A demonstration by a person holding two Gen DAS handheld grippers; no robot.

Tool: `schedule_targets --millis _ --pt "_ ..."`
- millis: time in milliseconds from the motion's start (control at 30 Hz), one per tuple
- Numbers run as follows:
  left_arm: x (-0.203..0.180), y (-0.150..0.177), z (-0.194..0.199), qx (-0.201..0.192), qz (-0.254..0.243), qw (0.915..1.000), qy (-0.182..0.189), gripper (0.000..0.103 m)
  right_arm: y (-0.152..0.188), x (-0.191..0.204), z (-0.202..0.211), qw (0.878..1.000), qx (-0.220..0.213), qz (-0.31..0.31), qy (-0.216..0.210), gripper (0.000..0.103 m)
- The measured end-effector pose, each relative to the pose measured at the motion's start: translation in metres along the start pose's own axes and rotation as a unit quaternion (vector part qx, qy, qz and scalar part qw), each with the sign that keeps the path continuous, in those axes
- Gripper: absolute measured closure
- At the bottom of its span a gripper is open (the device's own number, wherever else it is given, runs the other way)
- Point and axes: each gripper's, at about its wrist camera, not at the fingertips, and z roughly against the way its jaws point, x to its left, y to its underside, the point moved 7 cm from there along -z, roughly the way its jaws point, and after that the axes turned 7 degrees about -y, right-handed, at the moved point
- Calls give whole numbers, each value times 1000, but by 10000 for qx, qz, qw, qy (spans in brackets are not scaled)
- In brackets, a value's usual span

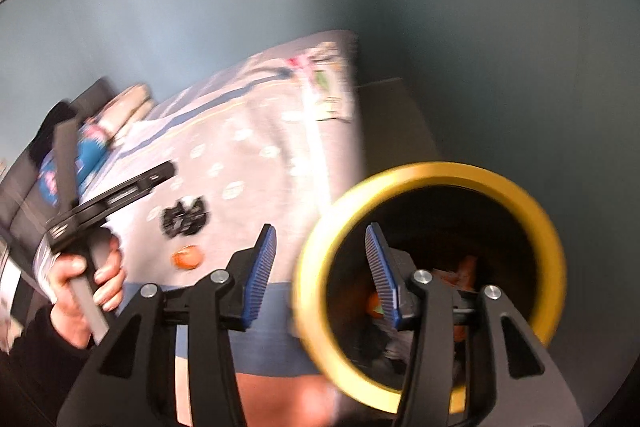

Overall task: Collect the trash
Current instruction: 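Move both open tools back over the bed toward the black bags, then grasp the black plastic bags with the left tool while the right tool grasps the orange peel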

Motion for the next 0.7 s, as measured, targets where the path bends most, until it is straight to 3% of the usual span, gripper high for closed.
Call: schedule_targets --millis 267,433,700 --pt "87 11 -35 208 265 9978 -564 18 15 86 -68 9948 384 651 -683 55" --pt "120 25 -58 397 377 9957 -751 18 34 131 -113 9880 686 892 -1059 55" --pt "150 42 -102 636 435 9939 -788 18 63 164 -171 9775 1193 1121 -1330 48"
